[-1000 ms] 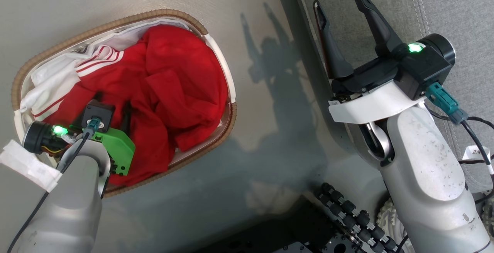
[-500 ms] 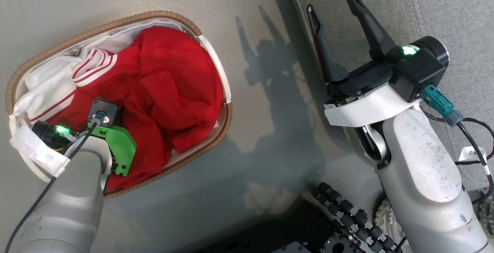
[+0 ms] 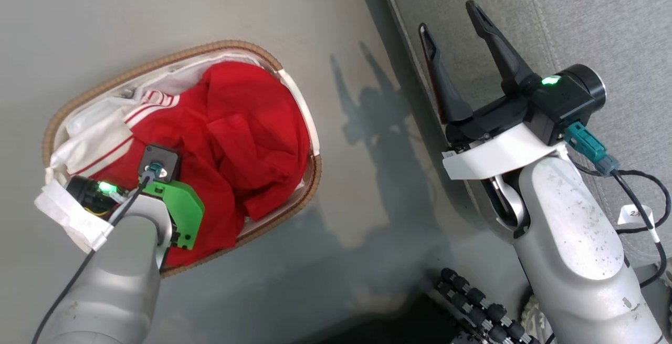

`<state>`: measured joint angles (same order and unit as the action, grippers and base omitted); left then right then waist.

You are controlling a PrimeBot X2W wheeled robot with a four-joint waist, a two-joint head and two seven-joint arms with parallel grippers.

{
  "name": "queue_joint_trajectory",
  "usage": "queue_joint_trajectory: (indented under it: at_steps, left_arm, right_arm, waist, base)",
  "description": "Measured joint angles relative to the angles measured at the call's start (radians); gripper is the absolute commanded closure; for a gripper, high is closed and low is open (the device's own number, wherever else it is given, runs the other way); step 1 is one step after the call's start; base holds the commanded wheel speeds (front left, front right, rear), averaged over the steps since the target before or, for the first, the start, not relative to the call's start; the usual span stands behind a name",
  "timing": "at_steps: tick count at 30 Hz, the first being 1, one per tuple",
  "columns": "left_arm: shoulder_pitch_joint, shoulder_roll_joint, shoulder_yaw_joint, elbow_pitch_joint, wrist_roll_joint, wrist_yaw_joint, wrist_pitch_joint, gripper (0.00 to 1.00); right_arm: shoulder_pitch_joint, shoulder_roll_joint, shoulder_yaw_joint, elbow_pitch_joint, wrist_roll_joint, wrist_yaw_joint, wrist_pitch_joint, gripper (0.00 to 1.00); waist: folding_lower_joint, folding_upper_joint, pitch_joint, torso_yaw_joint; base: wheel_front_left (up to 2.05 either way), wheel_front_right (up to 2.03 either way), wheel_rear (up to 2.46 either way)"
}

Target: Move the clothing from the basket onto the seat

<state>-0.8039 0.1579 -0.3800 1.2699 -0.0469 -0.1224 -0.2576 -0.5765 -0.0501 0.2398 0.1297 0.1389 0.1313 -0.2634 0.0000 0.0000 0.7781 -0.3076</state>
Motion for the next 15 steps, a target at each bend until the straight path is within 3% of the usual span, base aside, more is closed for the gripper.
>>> queue_joint_trajectory:
  at_steps: [15]
  left_arm:
    - [0.178, -0.059, 0.047, -0.216, -0.084, 0.003, -0.006, 1.00]
  right_arm:
    - [0.104, 0.001, -0.027, 0.070, -0.036, 0.000, 0.000, 0.00]
  waist:
    - [-0.0001, 0.0000, -0.228, 0.056]
  base:
    - [0.00, 0.00, 0.00]
